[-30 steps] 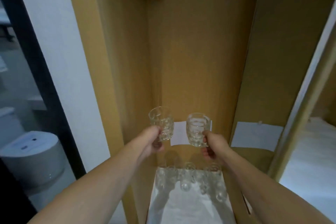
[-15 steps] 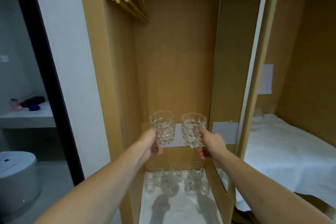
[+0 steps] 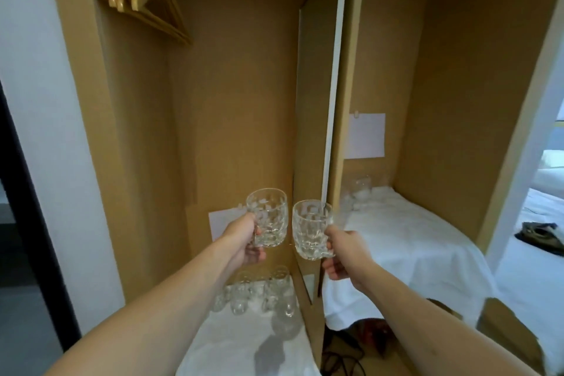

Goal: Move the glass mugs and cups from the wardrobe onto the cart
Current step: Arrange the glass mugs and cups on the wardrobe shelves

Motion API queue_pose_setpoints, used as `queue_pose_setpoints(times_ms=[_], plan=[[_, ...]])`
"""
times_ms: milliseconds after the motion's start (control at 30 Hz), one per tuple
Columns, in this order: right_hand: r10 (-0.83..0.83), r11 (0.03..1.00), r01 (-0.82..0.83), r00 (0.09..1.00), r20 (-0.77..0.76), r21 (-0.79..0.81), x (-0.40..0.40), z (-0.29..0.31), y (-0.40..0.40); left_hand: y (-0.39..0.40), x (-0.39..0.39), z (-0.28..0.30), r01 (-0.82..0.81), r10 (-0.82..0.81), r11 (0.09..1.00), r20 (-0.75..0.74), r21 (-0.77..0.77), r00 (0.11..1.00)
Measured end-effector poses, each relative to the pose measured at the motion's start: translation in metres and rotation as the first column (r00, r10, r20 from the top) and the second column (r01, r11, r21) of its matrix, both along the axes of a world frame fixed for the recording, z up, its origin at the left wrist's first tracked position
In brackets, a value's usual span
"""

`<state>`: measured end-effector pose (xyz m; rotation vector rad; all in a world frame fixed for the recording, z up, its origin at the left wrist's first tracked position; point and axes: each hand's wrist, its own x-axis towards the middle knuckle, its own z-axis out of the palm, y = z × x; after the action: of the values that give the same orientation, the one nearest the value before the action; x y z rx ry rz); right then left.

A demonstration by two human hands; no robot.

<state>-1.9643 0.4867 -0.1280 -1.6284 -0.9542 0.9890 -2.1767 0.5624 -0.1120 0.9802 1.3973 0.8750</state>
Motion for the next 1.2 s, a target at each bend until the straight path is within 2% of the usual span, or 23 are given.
queue_pose_setpoints(times_ms=[433, 667, 1000, 1200], plan=[[-0.123, 0.992, 0.119, 0.989, -0.079, -0.046, 0.152, -0.029, -0.1, -0.086, 0.154, -0.021, 0.073, -0.075, 0.993, -0.021, -0.088, 0.997], [-0.189, 0.98, 0.183, 0.978, -0.088, -0.073, 0.198, -0.037, -0.131, -0.104, 0.202, -0.03, 0.099, -0.098, 0.986, 0.011, -0.134, 0.995], [-0.231, 0.971, 0.219, 0.962, -0.143, -0.096, 0.242, -0.055, -0.113, -0.081, 0.251, -0.037, 0.173, -0.17, 0.971, 0.028, -0.168, 0.985], [-0.313, 0.943, 0.305, 0.948, -0.051, -0.132, 0.271, -0.067, -0.071, -0.029, 0.291, -0.047, 0.231, -0.229, 0.958, 0.029, -0.172, 0.973]])
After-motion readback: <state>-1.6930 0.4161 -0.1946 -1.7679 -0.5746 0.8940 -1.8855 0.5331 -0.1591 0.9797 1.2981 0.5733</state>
